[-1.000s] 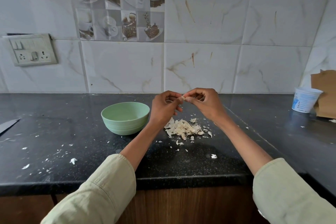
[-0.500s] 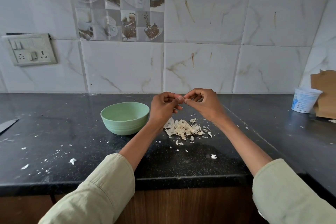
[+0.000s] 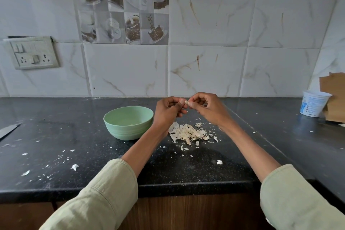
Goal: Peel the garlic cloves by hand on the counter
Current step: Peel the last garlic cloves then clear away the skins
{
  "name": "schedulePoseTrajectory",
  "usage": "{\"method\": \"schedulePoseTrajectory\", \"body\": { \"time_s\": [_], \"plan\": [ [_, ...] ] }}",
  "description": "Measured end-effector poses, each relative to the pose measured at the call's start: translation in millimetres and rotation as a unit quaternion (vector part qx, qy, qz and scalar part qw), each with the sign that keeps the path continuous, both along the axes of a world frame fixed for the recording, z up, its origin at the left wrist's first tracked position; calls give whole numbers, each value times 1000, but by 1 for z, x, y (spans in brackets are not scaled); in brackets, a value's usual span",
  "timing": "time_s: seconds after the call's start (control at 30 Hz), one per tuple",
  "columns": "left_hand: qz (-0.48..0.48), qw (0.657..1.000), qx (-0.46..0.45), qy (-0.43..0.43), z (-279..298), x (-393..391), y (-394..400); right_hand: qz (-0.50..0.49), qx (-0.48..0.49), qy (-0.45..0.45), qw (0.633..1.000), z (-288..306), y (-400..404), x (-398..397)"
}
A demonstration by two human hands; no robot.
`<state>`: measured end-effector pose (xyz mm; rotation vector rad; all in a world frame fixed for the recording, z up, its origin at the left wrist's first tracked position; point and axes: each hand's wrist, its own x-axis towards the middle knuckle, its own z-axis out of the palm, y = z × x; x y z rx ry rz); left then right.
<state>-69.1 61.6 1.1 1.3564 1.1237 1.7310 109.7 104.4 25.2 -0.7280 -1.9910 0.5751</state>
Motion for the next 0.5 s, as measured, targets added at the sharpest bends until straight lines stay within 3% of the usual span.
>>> {"method": "schedulePoseTrajectory", "body": {
  "time_s": [0.33, 0.5],
  "plan": [
    [29, 998, 8, 57, 2, 9, -5, -22, -12, 40, 999, 0, 4, 1],
    [71, 992, 21, 99, 3, 8, -10, -42, 39, 5, 998, 0, -1, -1]
  ]
}}
